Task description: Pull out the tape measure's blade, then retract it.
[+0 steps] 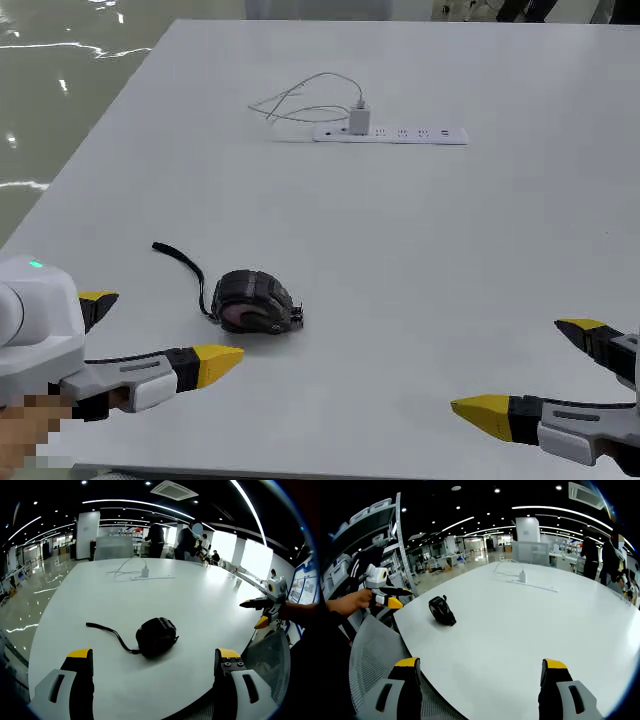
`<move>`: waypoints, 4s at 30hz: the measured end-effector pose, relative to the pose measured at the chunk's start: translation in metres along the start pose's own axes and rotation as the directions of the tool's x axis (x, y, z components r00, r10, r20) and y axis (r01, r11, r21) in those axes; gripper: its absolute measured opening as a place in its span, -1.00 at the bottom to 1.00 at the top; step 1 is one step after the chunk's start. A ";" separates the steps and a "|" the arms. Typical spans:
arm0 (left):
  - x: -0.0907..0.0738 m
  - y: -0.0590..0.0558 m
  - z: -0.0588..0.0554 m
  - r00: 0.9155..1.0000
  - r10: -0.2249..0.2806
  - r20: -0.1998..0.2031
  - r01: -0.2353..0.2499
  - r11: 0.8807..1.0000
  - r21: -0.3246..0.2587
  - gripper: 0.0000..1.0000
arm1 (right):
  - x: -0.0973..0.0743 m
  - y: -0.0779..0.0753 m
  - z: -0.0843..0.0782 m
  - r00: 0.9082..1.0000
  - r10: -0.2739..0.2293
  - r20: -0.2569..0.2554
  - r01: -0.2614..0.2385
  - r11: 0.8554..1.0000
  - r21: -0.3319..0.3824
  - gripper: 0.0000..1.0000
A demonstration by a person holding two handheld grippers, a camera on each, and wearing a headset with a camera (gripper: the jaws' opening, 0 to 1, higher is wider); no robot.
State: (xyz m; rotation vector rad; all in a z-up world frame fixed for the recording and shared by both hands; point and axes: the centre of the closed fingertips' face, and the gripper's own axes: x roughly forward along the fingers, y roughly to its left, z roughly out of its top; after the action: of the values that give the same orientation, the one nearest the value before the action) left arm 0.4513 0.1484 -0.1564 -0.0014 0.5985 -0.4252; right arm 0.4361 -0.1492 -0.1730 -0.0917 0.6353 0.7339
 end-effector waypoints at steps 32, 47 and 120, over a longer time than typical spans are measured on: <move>0.018 -0.007 0.001 0.997 -0.081 -0.004 0.081 0.993 0.090 0.97 | -0.001 0.000 -0.002 1.000 -0.003 -0.011 0.003 1.000 0.004 0.98; 0.062 -0.015 0.000 0.946 -0.315 -0.074 0.322 0.889 0.326 0.79 | 0.000 -0.001 -0.005 0.999 -0.011 -0.036 0.011 1.000 0.010 0.98; 0.111 -0.018 -0.014 0.786 -0.468 -0.404 0.616 0.537 0.577 -0.43 | 0.103 0.025 0.023 0.960 0.249 -0.127 -0.268 0.950 -0.161 0.24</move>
State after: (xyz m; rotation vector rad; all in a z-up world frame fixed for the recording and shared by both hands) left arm 0.5192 0.0904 -0.2261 0.6014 0.6019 -1.2803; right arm 0.4899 -0.0624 -0.2100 -0.2150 0.6892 1.0452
